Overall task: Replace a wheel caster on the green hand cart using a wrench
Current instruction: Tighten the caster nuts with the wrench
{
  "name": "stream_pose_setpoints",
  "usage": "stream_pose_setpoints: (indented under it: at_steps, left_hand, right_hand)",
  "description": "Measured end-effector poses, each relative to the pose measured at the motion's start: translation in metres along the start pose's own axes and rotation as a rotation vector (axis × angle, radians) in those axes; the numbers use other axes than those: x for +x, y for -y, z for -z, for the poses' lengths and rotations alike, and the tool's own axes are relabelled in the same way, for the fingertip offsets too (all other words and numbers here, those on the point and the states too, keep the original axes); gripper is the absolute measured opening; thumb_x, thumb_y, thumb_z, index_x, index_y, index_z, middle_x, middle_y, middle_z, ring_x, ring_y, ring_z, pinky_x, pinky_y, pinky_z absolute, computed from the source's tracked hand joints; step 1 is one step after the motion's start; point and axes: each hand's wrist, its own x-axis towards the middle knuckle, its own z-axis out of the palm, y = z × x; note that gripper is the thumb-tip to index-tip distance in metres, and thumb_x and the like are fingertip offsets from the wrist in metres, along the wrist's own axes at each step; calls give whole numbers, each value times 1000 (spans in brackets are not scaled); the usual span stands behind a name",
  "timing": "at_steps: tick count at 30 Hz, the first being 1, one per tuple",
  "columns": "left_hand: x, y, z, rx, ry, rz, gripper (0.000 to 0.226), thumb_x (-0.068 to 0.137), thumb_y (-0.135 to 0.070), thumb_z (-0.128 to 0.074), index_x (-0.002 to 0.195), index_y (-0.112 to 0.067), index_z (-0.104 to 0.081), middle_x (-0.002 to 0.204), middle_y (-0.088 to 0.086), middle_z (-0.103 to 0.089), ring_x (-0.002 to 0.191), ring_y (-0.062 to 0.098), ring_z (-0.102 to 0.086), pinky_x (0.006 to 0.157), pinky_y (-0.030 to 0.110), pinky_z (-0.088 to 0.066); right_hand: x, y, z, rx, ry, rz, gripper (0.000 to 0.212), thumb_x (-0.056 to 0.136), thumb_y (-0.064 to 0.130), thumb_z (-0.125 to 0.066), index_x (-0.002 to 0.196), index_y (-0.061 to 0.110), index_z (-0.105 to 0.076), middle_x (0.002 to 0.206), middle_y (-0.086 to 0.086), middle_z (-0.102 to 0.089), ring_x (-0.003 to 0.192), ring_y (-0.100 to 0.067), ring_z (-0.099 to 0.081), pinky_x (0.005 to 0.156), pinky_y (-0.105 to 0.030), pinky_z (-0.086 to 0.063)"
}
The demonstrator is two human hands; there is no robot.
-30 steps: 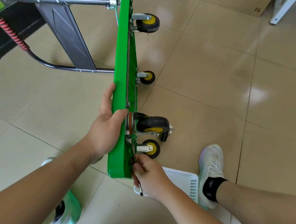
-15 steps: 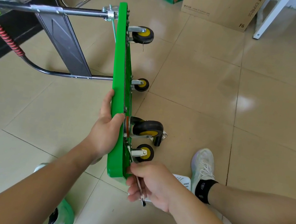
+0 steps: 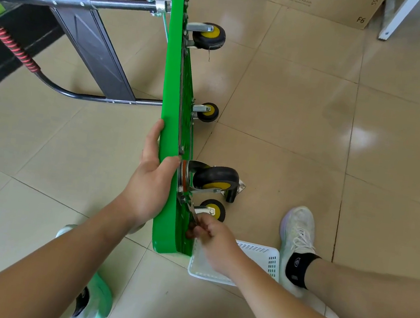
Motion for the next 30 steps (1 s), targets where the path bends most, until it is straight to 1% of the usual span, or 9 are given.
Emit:
stream_pose_setpoints:
  at_steps: [3, 6, 10, 12, 17, 20, 23, 27, 30]
  left_hand:
    - [1, 2, -1, -8, 6, -5, 70, 87, -40, -43, 147, -65, -18, 144, -8, -56, 116, 24, -64, 103, 55, -51]
    - [1, 2, 0, -13, 0, -4, 70, 87, -40, -43, 147, -65, -18, 144, -9, -56, 117, 24, -64, 104, 55, -50]
    - [0, 1, 0, -3, -1, -13, 68, 87, -42, -43, 145, -67, -17, 146, -9, -54, 121, 24, -62, 107, 56, -48]
    - [0, 0, 0, -4, 2, -21, 69, 86, -42, -43, 145, -67, -17, 146, -8, -54, 120, 24, -62, 106, 55, -49]
    - [-1, 0, -1, -27, 6, -29, 72, 86, -40, -42, 147, -65, -15, 144, -9, -55, 114, 20, -65, 100, 47, -53]
    - [0, 0, 0, -25, 9, -27, 74, 85, -39, -42, 150, -62, -14, 145, -8, -55, 113, 18, -65, 92, 38, -53]
    - [-1, 0, 1, -21, 9, -27, 74, 85, -40, -41, 150, -62, -13, 147, -8, -53, 115, 18, -64, 97, 42, -53]
    - [-1, 1, 0, -27, 8, -24, 74, 85, -39, -42, 150, -61, -14, 146, -8, -55, 115, 19, -65, 99, 44, -53]
    - [1, 2, 1, -29, 5, -20, 74, 85, -39, -43, 150, -61, -15, 145, -8, -56, 116, 20, -65, 101, 47, -52]
  right_hand:
    - [9, -1, -6, -4, 4, 59, 41, 101, 10, -48, 95, 48, -63, 91, 10, -66, 97, -23, -62, 98, -47, -48]
    - [13, -2, -9, -20, 38, 78, 53, 102, 11, -47, 94, 62, -60, 98, 9, -66, 102, -23, -62, 100, -44, -49]
    - [6, -1, -9, 27, 65, 79, 40, 104, 5, -44, 101, 41, -60, 98, 4, -65, 87, -10, -61, 80, -18, -50]
    - [2, -1, -10, 67, 85, 74, 36, 104, 1, -42, 101, 33, -60, 97, 0, -63, 81, -7, -60, 71, -12, -48]
    - [7, 4, -7, -18, 81, 54, 40, 104, 4, -42, 94, 40, -56, 87, 14, -57, 80, -7, -52, 75, -19, -41]
    - [9, 7, 1, -121, 93, 42, 30, 104, 10, -42, 101, 37, -54, 86, 14, -55, 79, -9, -51, 71, -16, -41]
    - [5, 11, 3, -135, 134, 19, 34, 106, 8, -39, 92, 36, -52, 83, 10, -52, 72, -7, -48, 58, -7, -38]
    - [5, 13, 3, -189, 140, 12, 23, 105, 11, -41, 110, 24, -60, 89, 9, -57, 82, -12, -51, 72, -18, -41]
    - [-1, 22, 3, -190, 132, 10, 23, 106, 13, -42, 104, 31, -56, 87, 10, -57, 80, -10, -51, 66, -12, -40]
